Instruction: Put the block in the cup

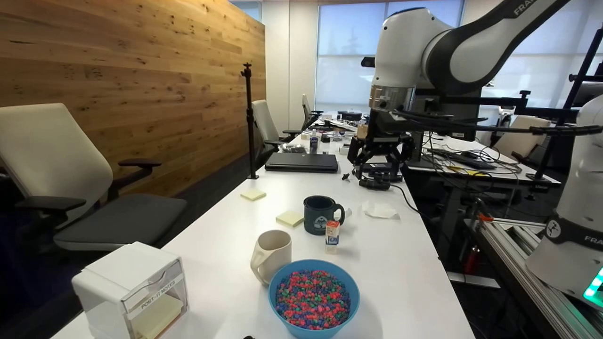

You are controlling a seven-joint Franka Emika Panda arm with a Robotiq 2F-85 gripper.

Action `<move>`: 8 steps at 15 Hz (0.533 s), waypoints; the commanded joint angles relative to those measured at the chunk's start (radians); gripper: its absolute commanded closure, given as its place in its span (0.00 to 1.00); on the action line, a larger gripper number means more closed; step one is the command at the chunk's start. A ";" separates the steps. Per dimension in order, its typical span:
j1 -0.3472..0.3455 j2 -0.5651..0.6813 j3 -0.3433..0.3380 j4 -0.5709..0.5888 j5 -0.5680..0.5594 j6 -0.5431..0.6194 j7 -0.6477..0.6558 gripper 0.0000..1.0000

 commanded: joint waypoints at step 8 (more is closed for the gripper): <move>0.158 0.244 -0.166 0.188 -0.015 0.032 -0.009 0.00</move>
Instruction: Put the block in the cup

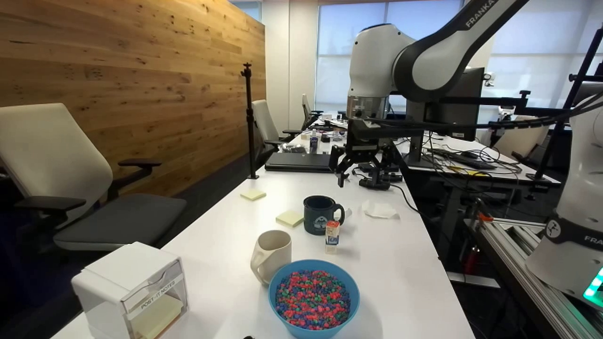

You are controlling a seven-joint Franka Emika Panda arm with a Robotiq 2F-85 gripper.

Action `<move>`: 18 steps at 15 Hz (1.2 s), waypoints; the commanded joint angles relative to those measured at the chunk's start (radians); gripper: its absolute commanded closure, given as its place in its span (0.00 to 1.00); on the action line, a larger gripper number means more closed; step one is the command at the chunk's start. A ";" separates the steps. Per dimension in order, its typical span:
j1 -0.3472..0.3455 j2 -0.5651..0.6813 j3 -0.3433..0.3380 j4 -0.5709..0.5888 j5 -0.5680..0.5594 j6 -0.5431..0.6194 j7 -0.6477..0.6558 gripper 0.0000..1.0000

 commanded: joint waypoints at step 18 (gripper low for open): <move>0.162 0.223 -0.165 0.073 -0.037 0.178 0.139 0.00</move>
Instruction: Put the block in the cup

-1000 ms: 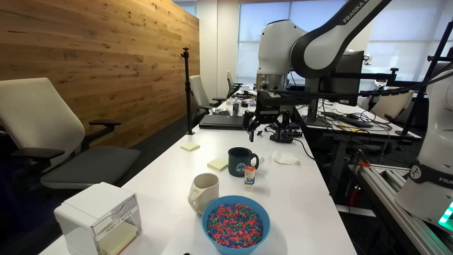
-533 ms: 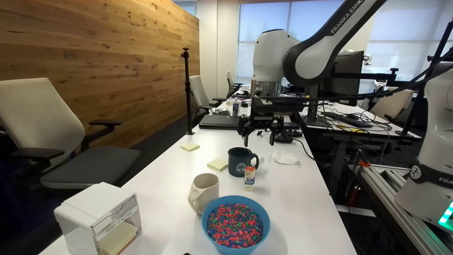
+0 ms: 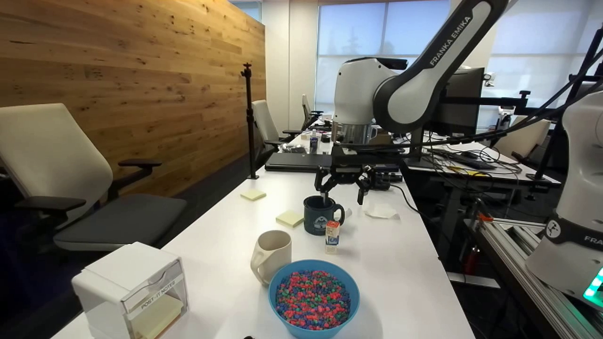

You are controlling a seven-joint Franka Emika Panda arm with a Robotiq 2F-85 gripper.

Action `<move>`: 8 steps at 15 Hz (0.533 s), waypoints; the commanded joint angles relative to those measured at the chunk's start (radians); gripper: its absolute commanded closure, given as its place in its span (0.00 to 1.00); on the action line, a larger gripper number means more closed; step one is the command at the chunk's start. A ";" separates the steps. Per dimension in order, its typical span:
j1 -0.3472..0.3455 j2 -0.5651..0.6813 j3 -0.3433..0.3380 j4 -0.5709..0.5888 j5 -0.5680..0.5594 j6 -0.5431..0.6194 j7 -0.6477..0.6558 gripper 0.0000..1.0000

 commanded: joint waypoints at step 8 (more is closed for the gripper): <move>0.056 0.067 -0.065 0.005 -0.033 0.054 0.072 0.00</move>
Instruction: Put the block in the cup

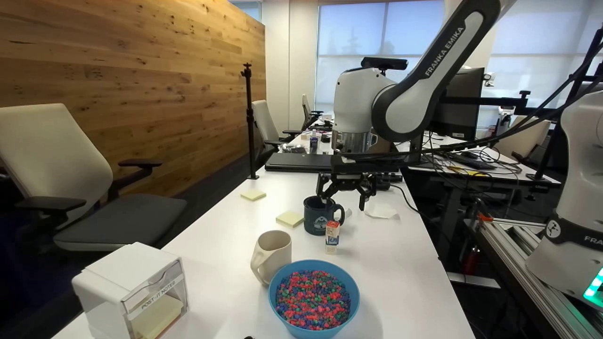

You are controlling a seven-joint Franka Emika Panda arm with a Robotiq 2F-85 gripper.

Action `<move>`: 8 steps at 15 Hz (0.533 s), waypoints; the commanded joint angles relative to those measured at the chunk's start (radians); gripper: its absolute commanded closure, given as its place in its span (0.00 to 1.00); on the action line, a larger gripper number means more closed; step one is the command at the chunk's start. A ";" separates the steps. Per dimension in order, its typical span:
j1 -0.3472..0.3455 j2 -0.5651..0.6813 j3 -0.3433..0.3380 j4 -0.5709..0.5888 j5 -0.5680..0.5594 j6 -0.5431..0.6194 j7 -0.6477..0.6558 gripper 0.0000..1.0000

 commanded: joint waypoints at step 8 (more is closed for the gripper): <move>0.039 0.075 -0.041 0.036 0.003 0.067 0.034 0.00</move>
